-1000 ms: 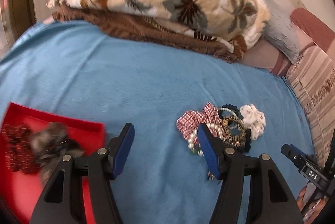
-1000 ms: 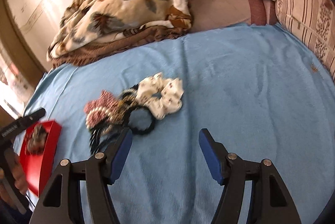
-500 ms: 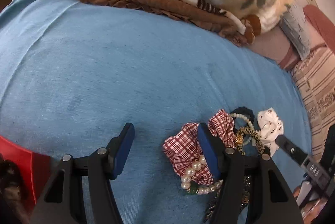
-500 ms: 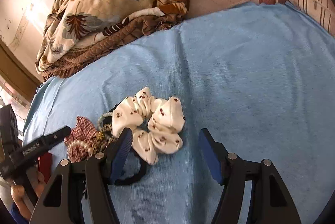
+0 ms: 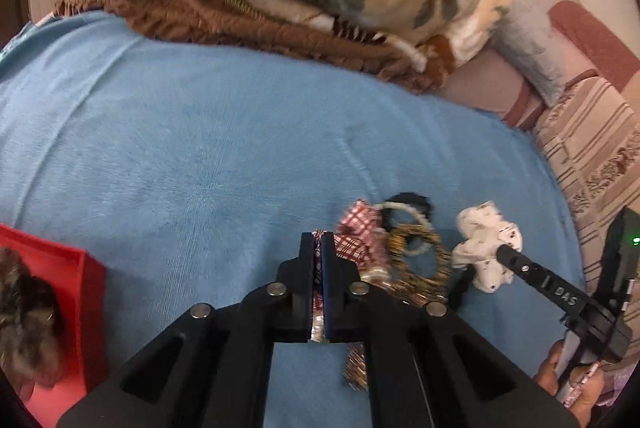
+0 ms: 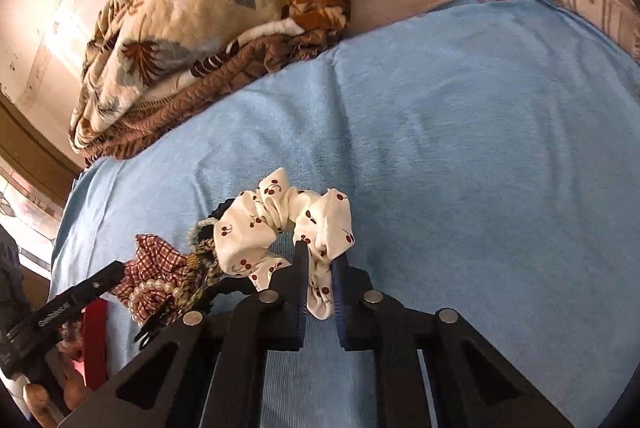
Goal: Organize jewelry
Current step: 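Grasp the red plaid scrunchie with the left gripper while the right grasps the white cherry-print scrunchie, then carry both scrunchies into the red tray and open both grippers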
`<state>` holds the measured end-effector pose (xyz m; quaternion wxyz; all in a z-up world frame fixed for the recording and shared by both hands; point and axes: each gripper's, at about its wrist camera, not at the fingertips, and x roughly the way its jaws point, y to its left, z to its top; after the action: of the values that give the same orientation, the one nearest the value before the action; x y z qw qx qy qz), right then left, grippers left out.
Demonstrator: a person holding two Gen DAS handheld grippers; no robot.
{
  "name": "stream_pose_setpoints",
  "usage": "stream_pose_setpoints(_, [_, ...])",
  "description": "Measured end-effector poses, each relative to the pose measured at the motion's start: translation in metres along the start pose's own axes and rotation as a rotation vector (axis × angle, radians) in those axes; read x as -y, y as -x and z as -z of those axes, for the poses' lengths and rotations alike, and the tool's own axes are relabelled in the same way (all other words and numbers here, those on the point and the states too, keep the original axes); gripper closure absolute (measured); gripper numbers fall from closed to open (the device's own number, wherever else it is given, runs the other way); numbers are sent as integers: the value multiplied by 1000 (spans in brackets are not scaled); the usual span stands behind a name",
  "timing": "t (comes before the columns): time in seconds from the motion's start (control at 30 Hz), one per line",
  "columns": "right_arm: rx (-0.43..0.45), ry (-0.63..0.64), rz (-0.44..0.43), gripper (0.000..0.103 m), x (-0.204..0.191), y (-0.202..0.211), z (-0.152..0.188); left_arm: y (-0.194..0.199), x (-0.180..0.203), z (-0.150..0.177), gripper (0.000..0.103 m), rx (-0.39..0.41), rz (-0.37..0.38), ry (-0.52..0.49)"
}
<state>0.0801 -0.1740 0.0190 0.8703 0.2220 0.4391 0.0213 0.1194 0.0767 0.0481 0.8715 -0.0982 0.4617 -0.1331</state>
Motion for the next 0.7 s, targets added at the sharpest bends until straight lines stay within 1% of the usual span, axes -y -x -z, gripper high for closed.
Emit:
stream_pose_setpoints(0.17, [45,11,10,91,-4,41,12,58,7,10,100,68,47,-2])
stream_pose_setpoints(0.3, [76,29,-17,91,-12,76,26,100,8,17,100,119,69,-8])
stream_pose_setpoints(0.33, [80,35,-22,91,-16,81,29,115,5,20,100,132,80,-2])
stream_pose_setpoints(0.47, [80,76,-44,91,-37,100,45,155,-8,33,100,171,85,7])
stream_pose_setpoints(0.53, [73,101,-57,91,-51,104,54,172,-16,40,100,191,70,-1])
stream_pose_setpoints(0.7, [45,183,-97,91,-98,106,76,204,-42,57,100,245,-44,-49])
